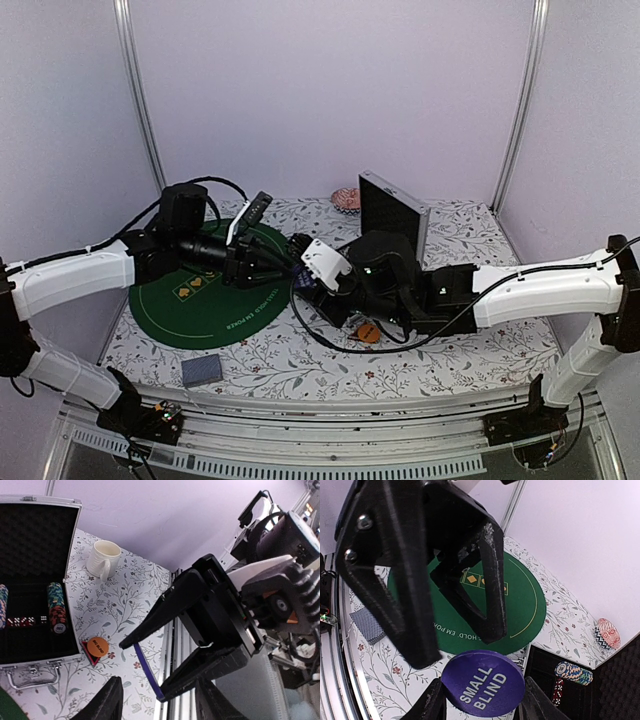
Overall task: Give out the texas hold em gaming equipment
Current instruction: Pass from the right arm to the left
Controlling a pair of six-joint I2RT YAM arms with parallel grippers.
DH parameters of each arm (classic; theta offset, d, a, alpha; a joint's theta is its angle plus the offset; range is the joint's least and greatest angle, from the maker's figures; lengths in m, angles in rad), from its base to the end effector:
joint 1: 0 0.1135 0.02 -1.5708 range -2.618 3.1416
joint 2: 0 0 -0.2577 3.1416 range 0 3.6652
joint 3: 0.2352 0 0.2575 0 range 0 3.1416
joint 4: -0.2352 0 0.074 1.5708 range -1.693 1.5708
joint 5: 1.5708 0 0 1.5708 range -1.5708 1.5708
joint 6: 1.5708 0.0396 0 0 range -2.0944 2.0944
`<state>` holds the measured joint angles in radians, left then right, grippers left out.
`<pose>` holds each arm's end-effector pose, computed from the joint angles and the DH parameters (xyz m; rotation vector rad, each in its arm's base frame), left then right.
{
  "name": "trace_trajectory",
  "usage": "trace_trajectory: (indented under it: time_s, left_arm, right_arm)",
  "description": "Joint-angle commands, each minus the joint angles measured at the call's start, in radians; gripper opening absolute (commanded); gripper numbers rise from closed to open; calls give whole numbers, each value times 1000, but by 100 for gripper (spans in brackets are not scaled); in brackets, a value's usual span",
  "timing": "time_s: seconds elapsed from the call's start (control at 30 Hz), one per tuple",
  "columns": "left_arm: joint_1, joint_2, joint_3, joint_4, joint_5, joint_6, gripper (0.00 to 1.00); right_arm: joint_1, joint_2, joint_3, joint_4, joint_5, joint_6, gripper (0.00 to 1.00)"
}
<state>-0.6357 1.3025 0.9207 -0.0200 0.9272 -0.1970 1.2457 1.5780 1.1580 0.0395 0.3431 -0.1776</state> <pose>0.2197 -0.2015 0.2861 1.0699 1.7897 -1.4348 0.1335 0.3542 0.2825 -1.0909 1.6122 0.3780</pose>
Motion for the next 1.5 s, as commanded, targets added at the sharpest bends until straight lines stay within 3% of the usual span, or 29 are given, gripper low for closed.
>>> trace_trajectory:
  time_s: [0.0, 0.23, 0.4, 0.5, 0.53, 0.73, 0.87, 1.03, 1.37, 1.47]
  left_arm:
    - [-16, 3, -10, 8, -47, 14, 45]
    - [-34, 21, 5, -51, -121, 53, 35]
    - [-46, 24, 11, -58, -112, 62, 19]
    - [-49, 21, 10, -58, -104, 65, 1]
    - [-50, 19, 11, -58, -99, 65, 0]
    - [-51, 8, 11, -58, -92, 70, 0]
    - [-51, 0, 15, -77, -145, 84, 0]
    - [-37, -6, 31, -140, -346, 108, 0]
    - [164, 67, 36, -147, -450, 32, 0]
    - [216, 94, 33, -147, -483, 30, 0]
  right_arm:
    - [24, 34, 43, 31, 54, -45, 37]
    - [32, 53, 85, 30, 61, -60, 36]
    - [34, 62, 91, 28, 69, -66, 36]
    - [34, 63, 89, 28, 80, -66, 36]
    - [34, 63, 89, 27, 84, -65, 36]
    - [34, 54, 77, 17, 118, -62, 39]
    - [34, 28, 59, 14, 147, -49, 62]
    - [23, -67, -41, 20, 181, -8, 77]
    - [-156, -390, -253, 32, -93, 254, 88]
    - [-199, -480, -316, 45, -113, 285, 91]
